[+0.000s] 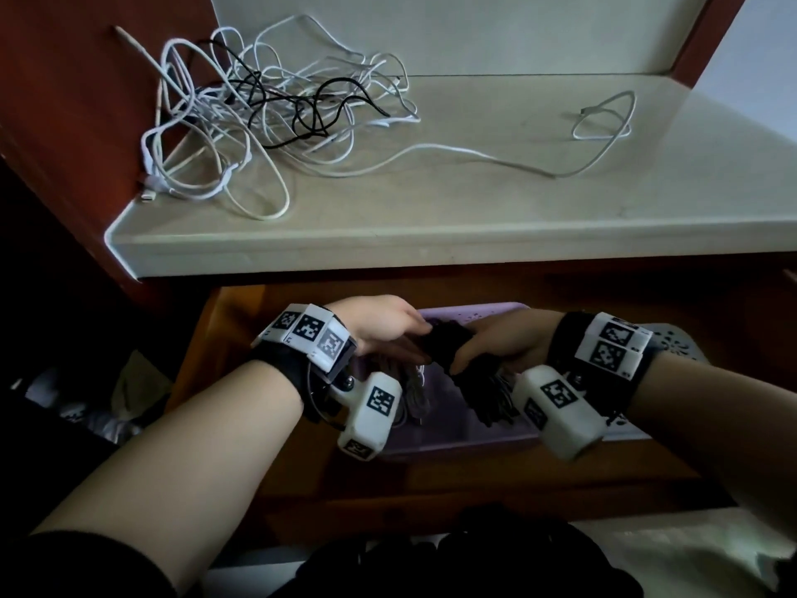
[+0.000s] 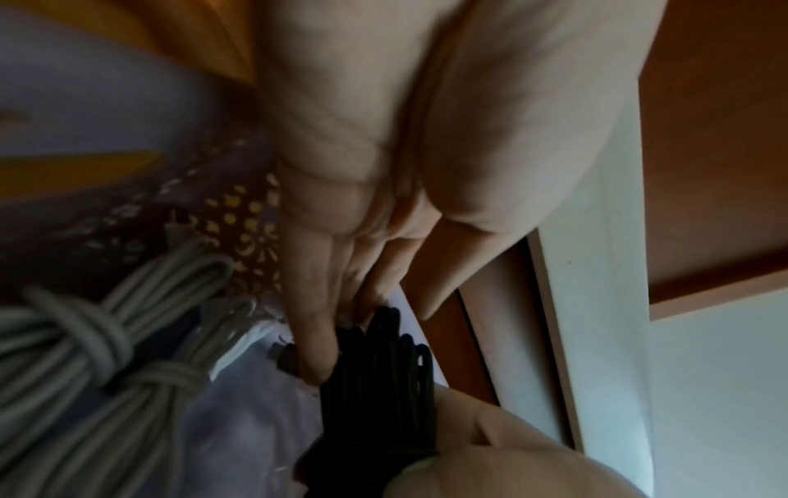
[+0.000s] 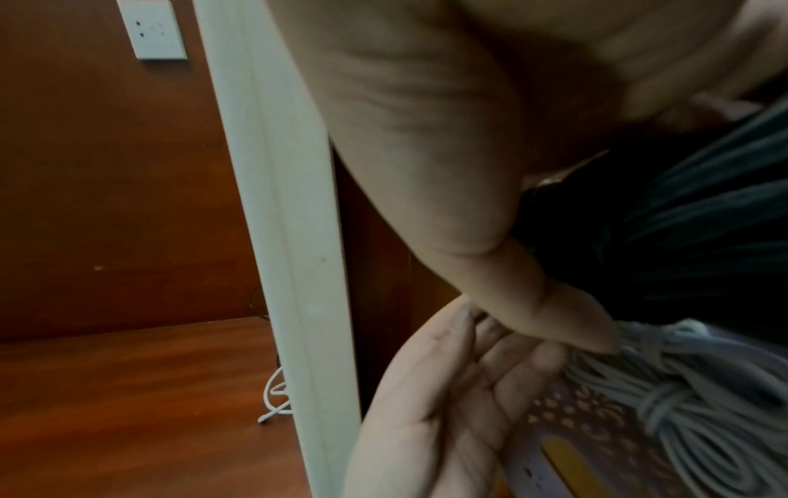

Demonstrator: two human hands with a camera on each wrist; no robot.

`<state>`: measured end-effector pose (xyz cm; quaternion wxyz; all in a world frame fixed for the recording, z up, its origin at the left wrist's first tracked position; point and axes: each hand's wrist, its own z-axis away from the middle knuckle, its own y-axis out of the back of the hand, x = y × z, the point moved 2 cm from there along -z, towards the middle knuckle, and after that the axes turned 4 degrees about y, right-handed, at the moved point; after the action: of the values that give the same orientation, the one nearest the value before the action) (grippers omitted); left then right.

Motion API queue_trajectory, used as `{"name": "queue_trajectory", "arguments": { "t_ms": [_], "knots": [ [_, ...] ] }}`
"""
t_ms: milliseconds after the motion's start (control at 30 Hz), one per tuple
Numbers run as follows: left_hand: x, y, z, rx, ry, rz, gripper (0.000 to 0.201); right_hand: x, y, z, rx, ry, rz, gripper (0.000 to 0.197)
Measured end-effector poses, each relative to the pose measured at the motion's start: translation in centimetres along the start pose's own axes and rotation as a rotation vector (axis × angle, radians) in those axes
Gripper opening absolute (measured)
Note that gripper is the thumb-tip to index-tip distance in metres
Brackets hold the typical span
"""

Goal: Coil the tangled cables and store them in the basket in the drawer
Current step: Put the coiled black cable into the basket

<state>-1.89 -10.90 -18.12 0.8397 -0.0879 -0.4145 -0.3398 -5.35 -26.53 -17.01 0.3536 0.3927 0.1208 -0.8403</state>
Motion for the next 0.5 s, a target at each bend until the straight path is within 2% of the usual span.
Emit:
{"name": "queue_trajectory", "arguments": {
  "t_ms": [133, 167, 267, 333, 367, 433, 500],
  "knots": [
    [0.4, -0.3, -0.1, -0.001, -0.058, 0.138, 0.018, 0.0, 0.8, 0.8, 0.047, -0.101, 0.01, 0.016],
    [0.5, -0.5, -0.2, -0.008, -0.053, 0.123, 0.018, 0.0, 0.9, 1.0, 0.07, -0.096, 0.055, 0.022],
    [1.2, -1.5, -0.5, -0.058, -0.018, 0.074, 0.021, -0.5, 1.3, 1.9, 0.161, -0.01, 0.249, 0.063],
    [1.7, -2.3, -1.1, -0.093, 0.007, 0.056, 0.025, -0.5, 1.7, 2.5, 0.198, -0.029, 0.332, 0.076],
    [1.9, -2.8, -1.4, -0.102, 0.026, 0.04, 0.023, -0.4, 1.7, 2.7, 0.218, -0.058, 0.375, 0.071],
    [1.9, -3.8, -2.0, -0.117, 0.083, 0.016, 0.02, -0.2, 1.8, 2.7, 0.254, -0.164, 0.551, 0.048],
    [1.5, -4.6, -2.2, -0.136, 0.154, 0.022, 0.02, 0.2, 1.9, 2.3, 0.274, -0.253, 0.751, 0.039]
  ]
}}
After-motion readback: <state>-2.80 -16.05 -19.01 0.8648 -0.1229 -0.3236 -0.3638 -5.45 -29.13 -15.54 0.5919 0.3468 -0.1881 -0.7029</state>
